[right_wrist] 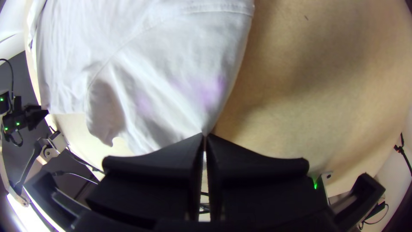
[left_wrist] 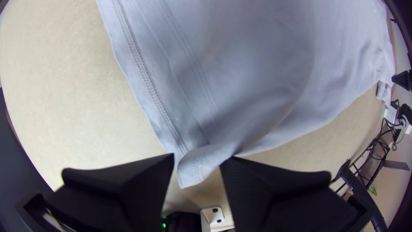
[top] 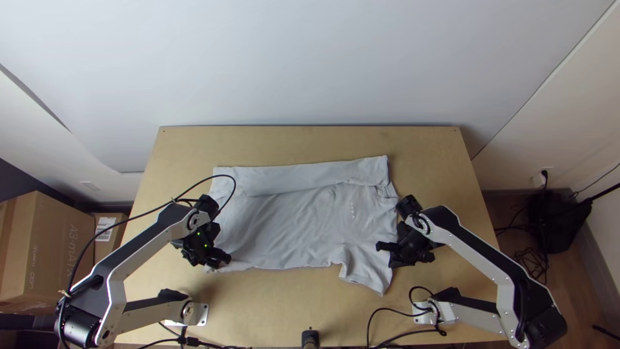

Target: Fold the t-shirt

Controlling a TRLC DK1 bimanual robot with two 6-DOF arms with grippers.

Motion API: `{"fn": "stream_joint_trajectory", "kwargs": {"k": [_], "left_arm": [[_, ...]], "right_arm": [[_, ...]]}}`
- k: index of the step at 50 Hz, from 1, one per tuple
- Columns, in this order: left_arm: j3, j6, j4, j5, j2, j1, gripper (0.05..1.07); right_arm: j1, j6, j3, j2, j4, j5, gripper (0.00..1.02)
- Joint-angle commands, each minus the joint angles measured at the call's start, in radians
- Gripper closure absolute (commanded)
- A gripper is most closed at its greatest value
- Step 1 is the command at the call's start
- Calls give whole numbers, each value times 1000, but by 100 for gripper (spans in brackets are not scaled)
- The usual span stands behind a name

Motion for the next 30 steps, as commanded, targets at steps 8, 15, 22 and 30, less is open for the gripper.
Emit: {"fn": "stream_joint_trajectory", "kwargs": {"k": [8,15,22,30], "left_arm": [[-21,45,3,-2,-20,32,104],[0,103,-34,3,-72,128,104],[6,195,-40,3,-113,251,104],[35,232,-53,3,-142,320,104]], "right_arm": [[-62,-5,20,-63,-45,-1,100],[-134,-50,20,-80,-53,-1,100],[-241,-119,16,-81,-56,16,100],[-327,-175,35,-90,-62,76,100]]}}
